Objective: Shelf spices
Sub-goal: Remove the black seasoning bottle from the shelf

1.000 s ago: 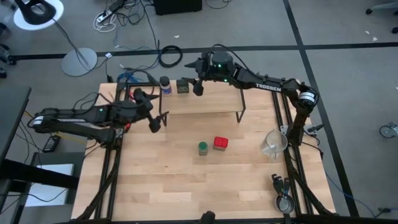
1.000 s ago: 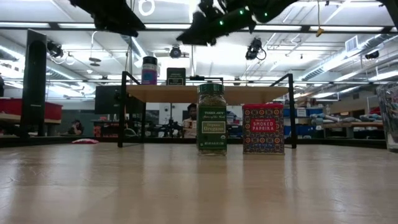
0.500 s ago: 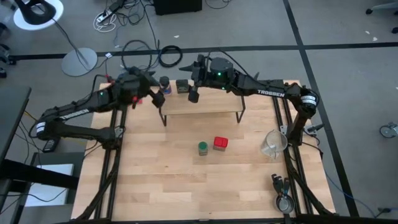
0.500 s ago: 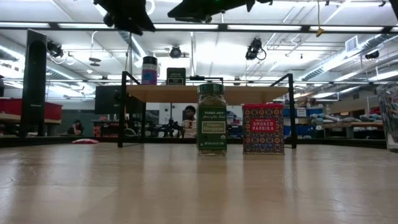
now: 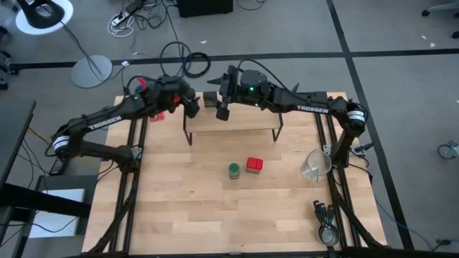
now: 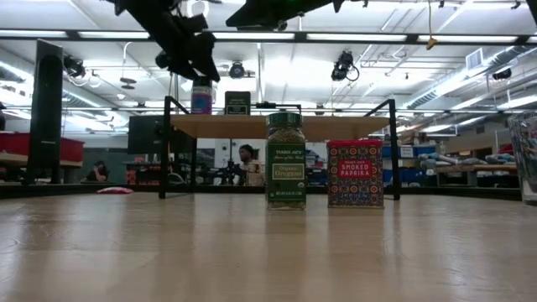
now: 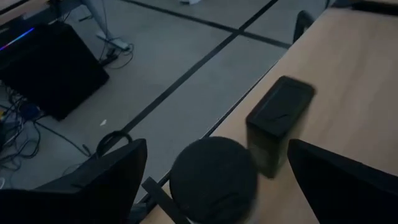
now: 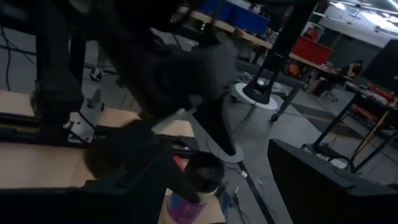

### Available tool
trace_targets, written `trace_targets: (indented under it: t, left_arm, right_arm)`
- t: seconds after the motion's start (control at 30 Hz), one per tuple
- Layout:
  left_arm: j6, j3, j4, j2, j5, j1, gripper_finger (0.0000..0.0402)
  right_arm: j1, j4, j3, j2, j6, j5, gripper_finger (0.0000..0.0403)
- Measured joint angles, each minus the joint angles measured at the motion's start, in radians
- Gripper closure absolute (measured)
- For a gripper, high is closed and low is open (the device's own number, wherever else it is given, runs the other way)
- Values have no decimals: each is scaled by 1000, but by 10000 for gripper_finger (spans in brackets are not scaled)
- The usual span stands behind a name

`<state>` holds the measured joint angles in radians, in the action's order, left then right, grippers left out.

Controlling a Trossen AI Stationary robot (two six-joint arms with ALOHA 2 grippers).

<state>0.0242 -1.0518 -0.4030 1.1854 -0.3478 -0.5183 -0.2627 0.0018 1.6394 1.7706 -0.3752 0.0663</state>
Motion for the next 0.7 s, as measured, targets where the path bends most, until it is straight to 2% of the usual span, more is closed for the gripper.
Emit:
trace_targets:
  t: [0.27,0.37,0.7]
  left_arm:
    - [2,0,47,94,-5,-35,8]
    - [2,0,47,115,23,-44,8]
    - [4,0,34,125,38,-47,9]
  right_arm:
    - [7,-23,-1,0,8,29,137]
    - [8,-22,-1,0,11,31,138]
    - [8,-24,-1,0,11,31,144]
